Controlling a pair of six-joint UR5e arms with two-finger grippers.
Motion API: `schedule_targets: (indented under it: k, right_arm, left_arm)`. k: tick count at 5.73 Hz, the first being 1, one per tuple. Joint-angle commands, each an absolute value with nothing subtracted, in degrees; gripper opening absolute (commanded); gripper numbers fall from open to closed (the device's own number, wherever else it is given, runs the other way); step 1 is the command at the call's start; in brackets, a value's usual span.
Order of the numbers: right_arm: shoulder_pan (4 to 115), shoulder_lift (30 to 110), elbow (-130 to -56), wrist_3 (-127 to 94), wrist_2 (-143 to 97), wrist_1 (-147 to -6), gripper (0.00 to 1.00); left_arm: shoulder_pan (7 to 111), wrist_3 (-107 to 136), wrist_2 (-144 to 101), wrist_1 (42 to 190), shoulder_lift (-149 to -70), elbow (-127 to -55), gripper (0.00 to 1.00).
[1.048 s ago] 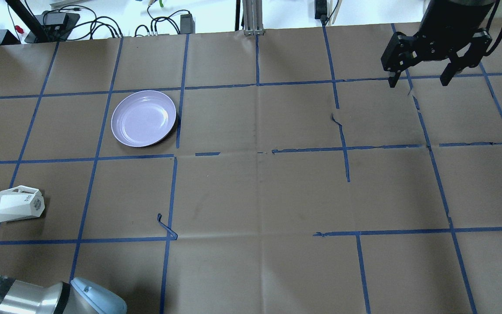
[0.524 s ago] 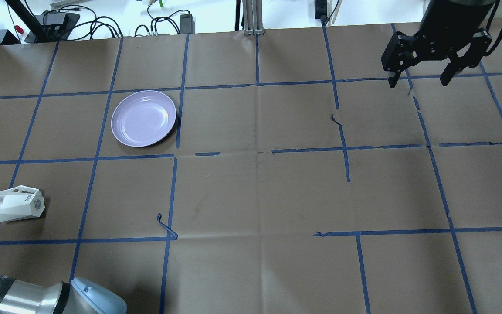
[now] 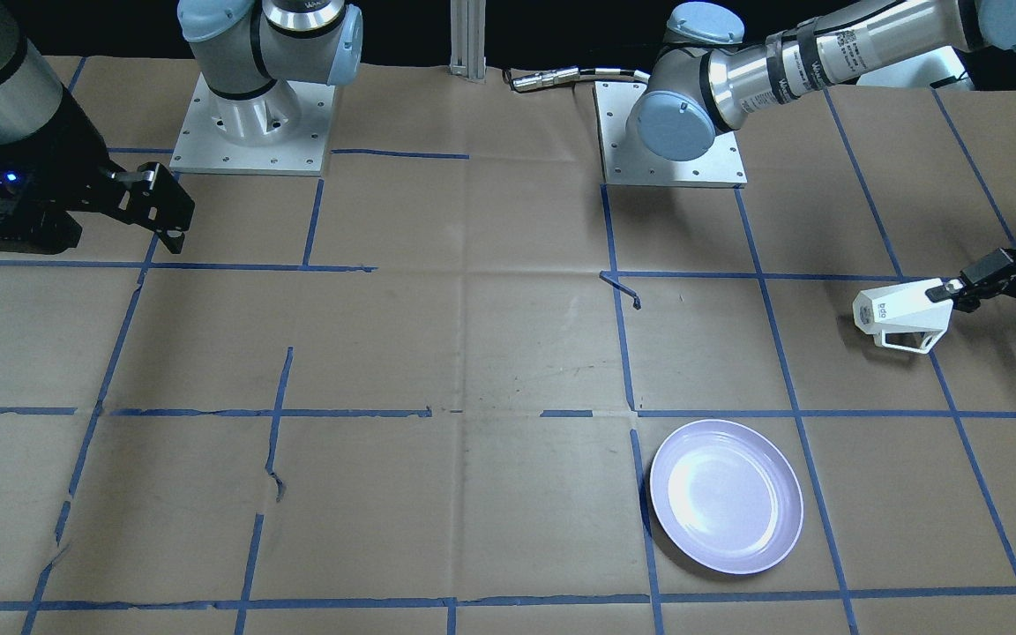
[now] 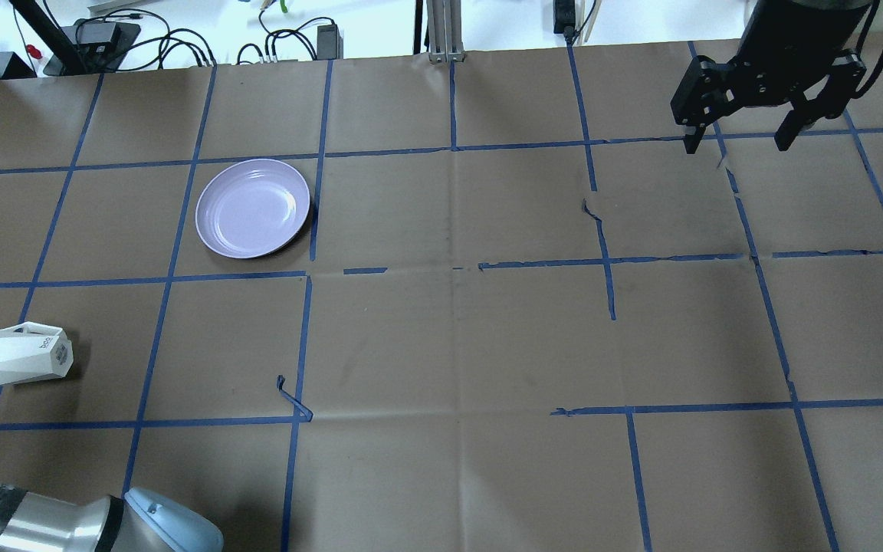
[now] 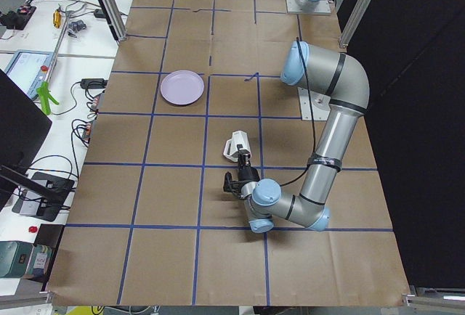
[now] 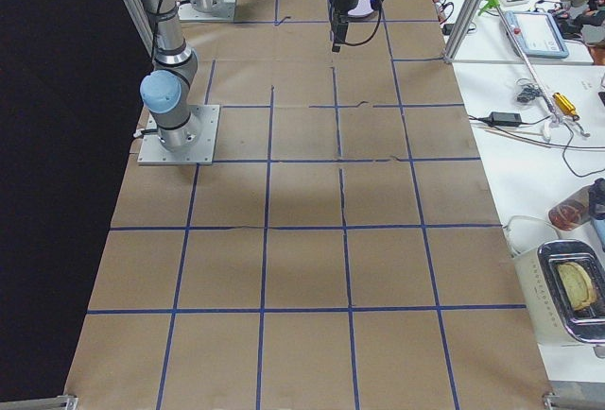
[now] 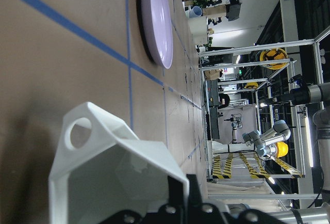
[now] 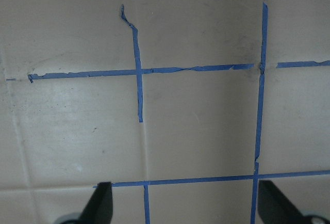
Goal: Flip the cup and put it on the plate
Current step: 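Grasp the white mug with the left gripper and lift it upright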
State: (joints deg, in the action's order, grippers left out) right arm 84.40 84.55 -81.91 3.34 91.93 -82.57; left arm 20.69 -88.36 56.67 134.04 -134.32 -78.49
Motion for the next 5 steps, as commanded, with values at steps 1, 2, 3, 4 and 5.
schedule_targets:
  k: [1,2,3,4,5]
  right_arm:
    - [84.38,84.55,-81.91,3.34,91.93,-82.53,1.0]
    - [84.46,84.55,-81.91,3.34,91.93,-82.53,1.0]
    - [84.46,84.55,-81.91,3.34,91.93,-82.53,1.0]
    - [84.46,84.55,-81.91,3.34,91.93,-82.62,1.0]
    - [84.46,84.55,-81.91,3.34,91.93,-82.53,1.0]
  left_arm:
    - [21.18,-81.53,54.33,138.86,-125.13,-77.7,0.0]
    - [21.44,-77.04,53.53,139.3,-118.63,-77.7,0.0]
    - [22.84,-71.86,53.53,138.35,-112.82,-77.7,0.0]
    - [27.11,-65.63,53.96,133.21,-107.11,-77.7,0.0]
    - [32.99,-54.6,55.79,122.37,-102.44,-77.78,0.0]
